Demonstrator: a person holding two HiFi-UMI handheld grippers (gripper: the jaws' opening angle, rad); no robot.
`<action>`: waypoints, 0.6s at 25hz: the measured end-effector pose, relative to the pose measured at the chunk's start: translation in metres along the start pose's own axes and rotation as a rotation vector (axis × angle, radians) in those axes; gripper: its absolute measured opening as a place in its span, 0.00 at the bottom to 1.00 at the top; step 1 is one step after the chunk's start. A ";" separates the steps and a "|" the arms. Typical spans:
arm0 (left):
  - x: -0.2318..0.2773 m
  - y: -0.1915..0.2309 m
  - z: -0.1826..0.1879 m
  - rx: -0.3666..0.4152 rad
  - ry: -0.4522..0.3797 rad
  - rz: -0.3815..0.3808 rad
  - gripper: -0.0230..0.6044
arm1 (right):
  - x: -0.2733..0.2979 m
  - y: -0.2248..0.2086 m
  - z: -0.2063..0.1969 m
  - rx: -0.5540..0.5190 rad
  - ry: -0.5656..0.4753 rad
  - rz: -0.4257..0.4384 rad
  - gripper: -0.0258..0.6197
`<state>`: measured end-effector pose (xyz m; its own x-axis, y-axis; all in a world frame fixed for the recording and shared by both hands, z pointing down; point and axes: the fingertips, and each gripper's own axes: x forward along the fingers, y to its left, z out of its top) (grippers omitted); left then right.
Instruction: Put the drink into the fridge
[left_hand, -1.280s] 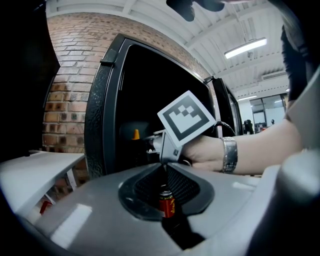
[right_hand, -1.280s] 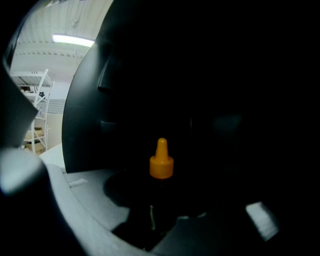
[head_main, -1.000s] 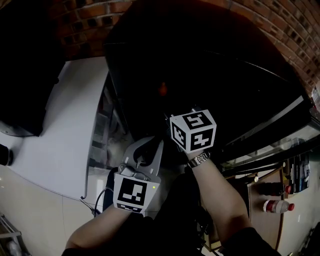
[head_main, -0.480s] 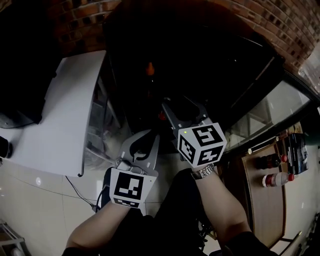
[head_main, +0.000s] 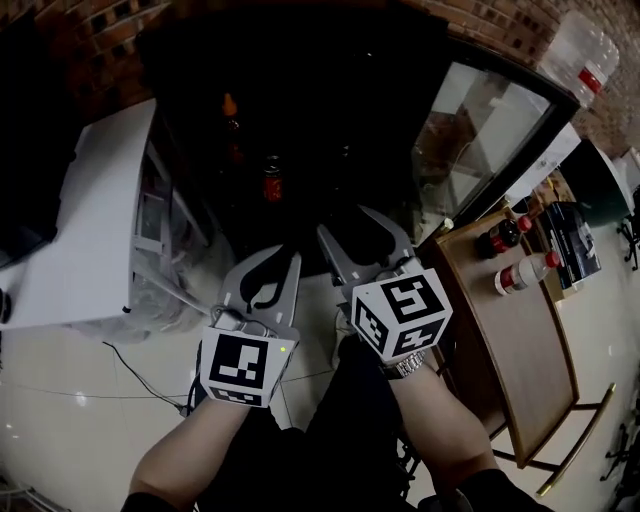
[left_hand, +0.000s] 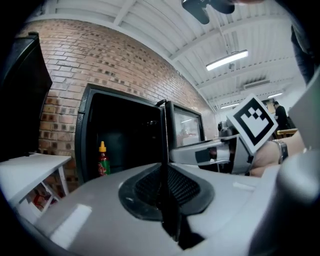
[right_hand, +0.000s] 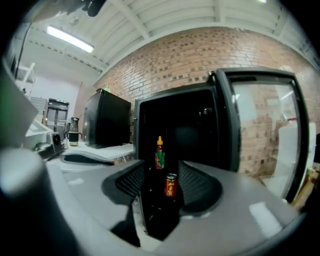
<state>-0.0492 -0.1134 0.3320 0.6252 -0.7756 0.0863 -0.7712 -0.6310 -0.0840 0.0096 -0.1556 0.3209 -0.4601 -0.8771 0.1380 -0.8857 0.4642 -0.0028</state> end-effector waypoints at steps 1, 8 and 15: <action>-0.002 -0.011 0.004 -0.009 -0.010 -0.011 0.09 | -0.013 -0.002 -0.002 -0.002 0.001 -0.018 0.36; -0.010 -0.084 0.021 0.009 -0.050 -0.141 0.09 | -0.101 -0.024 -0.010 -0.009 0.013 -0.166 0.36; 0.005 -0.143 0.035 0.054 -0.061 -0.272 0.09 | -0.175 -0.077 -0.019 0.012 0.032 -0.356 0.36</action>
<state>0.0681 -0.0272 0.3099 0.8159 -0.5757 0.0530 -0.5673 -0.8149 -0.1186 0.1598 -0.0352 0.3161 -0.1210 -0.9791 0.1637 -0.9908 0.1290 0.0397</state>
